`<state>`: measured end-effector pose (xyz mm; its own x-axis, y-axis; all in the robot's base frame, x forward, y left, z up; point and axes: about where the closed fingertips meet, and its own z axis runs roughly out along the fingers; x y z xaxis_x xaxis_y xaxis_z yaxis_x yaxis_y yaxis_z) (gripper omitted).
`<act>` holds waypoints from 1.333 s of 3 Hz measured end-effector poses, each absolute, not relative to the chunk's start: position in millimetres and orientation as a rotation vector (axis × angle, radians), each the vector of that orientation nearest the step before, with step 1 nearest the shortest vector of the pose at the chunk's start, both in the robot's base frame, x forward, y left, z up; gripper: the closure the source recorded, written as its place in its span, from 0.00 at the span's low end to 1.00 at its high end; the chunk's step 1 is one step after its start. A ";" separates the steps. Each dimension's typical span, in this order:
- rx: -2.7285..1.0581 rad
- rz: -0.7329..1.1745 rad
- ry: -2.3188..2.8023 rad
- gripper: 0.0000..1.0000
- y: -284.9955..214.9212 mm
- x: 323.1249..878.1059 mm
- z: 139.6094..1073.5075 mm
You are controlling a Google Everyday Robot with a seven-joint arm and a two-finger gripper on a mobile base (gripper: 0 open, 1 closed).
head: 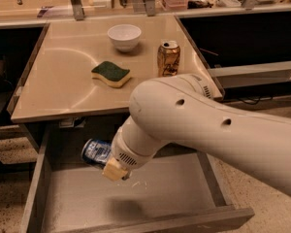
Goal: Pick pepsi can from top drawer and place on counter
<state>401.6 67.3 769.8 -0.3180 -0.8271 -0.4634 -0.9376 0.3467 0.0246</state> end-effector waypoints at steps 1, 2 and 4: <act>-1.621 0.385 2.155 1.00 80.3 395.7 829.6; -1.679 0.361 2.091 1.00 97.9 400.6 867.6; -1.768 0.342 2.022 1.00 139.0 431.7 901.9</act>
Offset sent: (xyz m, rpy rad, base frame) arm 0.0125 0.0604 0.1504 -0.0125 -0.1458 0.2041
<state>431.7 139.0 901.9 -0.0945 -0.8769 -0.4712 -0.9831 0.1566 -0.0943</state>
